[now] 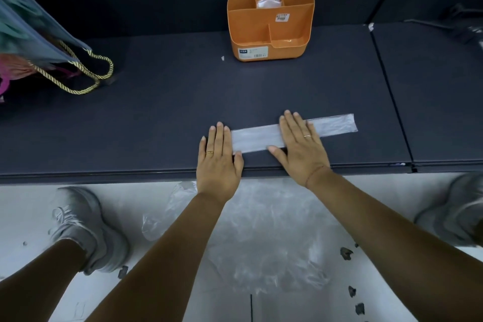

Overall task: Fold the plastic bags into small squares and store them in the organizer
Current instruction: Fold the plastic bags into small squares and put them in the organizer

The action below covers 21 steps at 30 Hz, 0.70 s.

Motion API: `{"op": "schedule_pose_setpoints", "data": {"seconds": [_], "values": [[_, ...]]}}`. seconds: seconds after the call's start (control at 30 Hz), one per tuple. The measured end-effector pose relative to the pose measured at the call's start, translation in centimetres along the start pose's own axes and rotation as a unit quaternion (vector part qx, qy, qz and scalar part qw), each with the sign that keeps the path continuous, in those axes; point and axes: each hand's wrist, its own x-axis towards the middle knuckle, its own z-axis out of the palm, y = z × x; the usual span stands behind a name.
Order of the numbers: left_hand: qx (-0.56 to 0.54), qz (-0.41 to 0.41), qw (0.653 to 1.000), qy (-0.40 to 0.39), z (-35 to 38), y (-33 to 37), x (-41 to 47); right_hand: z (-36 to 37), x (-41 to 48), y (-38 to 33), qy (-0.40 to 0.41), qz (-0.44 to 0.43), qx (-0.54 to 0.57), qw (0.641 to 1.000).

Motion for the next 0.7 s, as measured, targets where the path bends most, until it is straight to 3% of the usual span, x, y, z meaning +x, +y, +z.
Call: {"op": "schedule_pose_setpoints", "data": {"seconds": [0.3, 0.5, 0.57, 0.7], "values": [[0.031, -0.006, 0.999, -0.044, -0.6, 0.1, 0.0, -2.1, -2.1, 9.3, -0.018, 0.125, 0.004, 0.992], [-0.001, -0.044, 0.999, -0.019, -1.4, 0.6, 0.0, -4.1, -0.9, 10.8, 0.111, 0.148, 0.142, 0.972], [-0.042, -0.083, 0.996, 0.014, -2.0, 2.0, -0.5, -4.8, 0.0, 11.1, 0.092, 0.170, 0.146, 0.970], [-0.095, -0.129, 0.987, 0.002, -1.6, 4.8, -1.6, -5.9, 1.2, 11.5, 0.025, 0.198, 0.168, 0.965]]}}
